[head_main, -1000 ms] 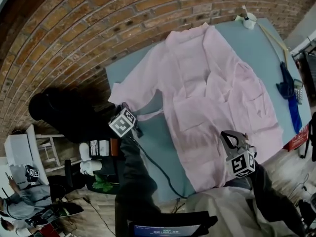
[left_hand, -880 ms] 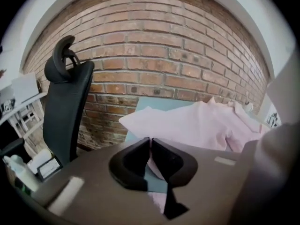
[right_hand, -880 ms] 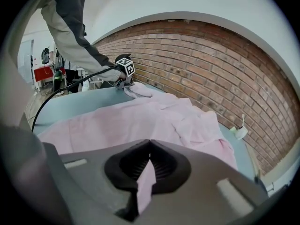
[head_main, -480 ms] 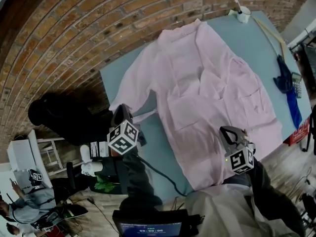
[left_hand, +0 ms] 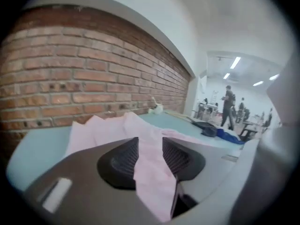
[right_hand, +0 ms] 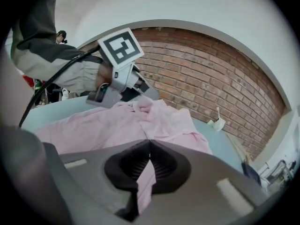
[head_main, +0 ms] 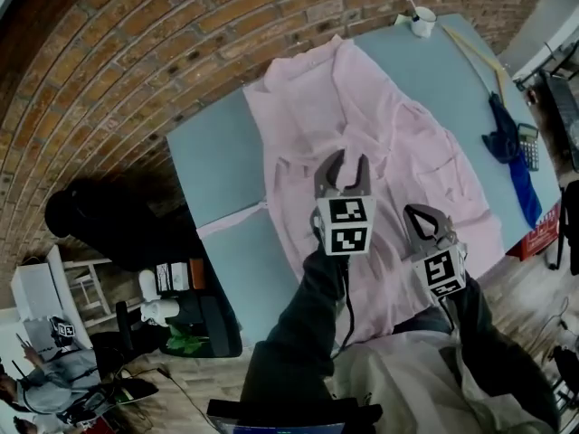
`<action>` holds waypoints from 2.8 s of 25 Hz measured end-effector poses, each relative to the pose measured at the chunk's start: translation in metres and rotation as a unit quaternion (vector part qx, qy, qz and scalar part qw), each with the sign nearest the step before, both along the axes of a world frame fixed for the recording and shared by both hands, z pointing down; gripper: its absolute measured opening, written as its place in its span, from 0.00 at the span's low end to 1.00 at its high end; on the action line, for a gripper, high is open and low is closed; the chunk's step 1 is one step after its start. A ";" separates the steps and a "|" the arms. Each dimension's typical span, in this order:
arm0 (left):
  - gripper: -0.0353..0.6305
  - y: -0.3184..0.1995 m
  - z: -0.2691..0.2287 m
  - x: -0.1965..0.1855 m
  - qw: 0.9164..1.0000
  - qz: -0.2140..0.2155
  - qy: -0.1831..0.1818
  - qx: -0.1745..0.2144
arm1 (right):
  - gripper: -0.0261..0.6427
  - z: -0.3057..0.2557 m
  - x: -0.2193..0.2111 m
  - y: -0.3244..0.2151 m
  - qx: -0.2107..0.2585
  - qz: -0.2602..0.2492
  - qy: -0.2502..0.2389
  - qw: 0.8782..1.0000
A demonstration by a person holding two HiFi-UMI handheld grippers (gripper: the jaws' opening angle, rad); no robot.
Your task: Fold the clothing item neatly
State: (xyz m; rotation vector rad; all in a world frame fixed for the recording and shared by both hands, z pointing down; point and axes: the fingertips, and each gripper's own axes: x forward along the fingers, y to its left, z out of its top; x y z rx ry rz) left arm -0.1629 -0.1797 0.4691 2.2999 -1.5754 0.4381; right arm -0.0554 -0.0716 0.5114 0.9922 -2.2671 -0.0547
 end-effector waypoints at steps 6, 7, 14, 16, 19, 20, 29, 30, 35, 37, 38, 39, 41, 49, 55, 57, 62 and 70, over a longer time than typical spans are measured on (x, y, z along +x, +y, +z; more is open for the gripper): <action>0.27 0.107 0.033 0.061 0.997 0.047 0.038 -0.045 | 0.04 -0.010 0.033 0.008 0.000 0.019 -0.040 0.999; 0.17 0.119 0.033 0.051 0.998 0.028 0.037 -0.040 | 0.04 -0.013 0.037 0.010 0.007 0.017 -0.054 0.998; 0.06 0.215 0.037 0.026 0.993 -0.099 0.045 -0.038 | 0.04 -0.018 0.081 0.060 -0.030 -0.001 -0.151 0.988; 0.06 0.248 0.038 0.028 0.987 -0.149 0.039 -0.036 | 0.04 -0.012 0.110 0.078 -0.061 0.006 -0.179 0.982; 0.06 0.297 0.048 0.035 0.973 -0.225 0.033 -0.047 | 0.04 0.004 0.162 0.104 -0.095 -0.008 -0.180 0.979; 0.06 0.310 0.052 0.041 0.968 -0.245 0.031 -0.050 | 0.04 0.009 0.179 0.111 -0.105 -0.013 -0.177 0.979; 0.24 0.409 0.083 0.025 0.896 -0.437 0.016 -0.075 | 0.06 0.035 0.325 0.121 -0.063 0.122 -0.129 0.982; 0.35 0.422 0.090 0.017 0.890 -0.448 0.024 -0.078 | 0.12 0.038 0.339 0.121 -0.061 0.139 -0.129 0.980; 0.68 0.466 0.149 0.001 0.899 -0.412 0.097 -0.112 | 0.34 0.085 0.363 0.132 -0.150 0.133 -0.110 0.974; 0.78 0.475 0.171 0.000 0.895 -0.401 0.156 -0.114 | 0.34 0.098 0.358 0.133 -0.170 0.115 -0.099 0.974; 0.82 0.479 0.180 -0.001 0.891 -0.401 0.177 -0.117 | 0.34 0.101 0.355 0.134 -0.168 0.109 -0.093 0.975; 0.83 0.485 0.187 -0.001 0.889 -0.401 0.183 -0.122 | 0.34 0.102 0.353 0.136 -0.162 0.107 -0.092 0.977; 0.83 0.498 0.198 0.002 0.890 -0.395 0.183 -0.133 | 0.34 0.101 0.355 0.147 -0.163 0.112 -0.111 0.974; 0.83 0.471 0.195 0.002 0.915 -0.337 0.188 -0.117 | 0.34 0.126 0.385 0.149 -0.220 0.157 -0.217 0.938; 0.82 0.468 0.196 0.001 0.917 -0.329 0.196 -0.114 | 0.34 0.138 0.362 0.155 -0.259 0.126 -0.223 0.931; 0.82 0.468 0.199 0.002 0.915 -0.324 0.210 -0.114 | 0.34 0.141 0.356 0.155 -0.262 0.124 -0.217 0.932; 0.60 0.453 0.191 0.019 0.935 -0.243 0.224 -0.128 | 0.17 0.141 0.348 0.159 -0.259 0.113 -0.176 0.943; 0.10 0.477 0.150 0.031 0.919 -0.290 0.248 -0.097 | 0.08 0.083 0.355 0.187 -0.245 0.058 -0.208 0.945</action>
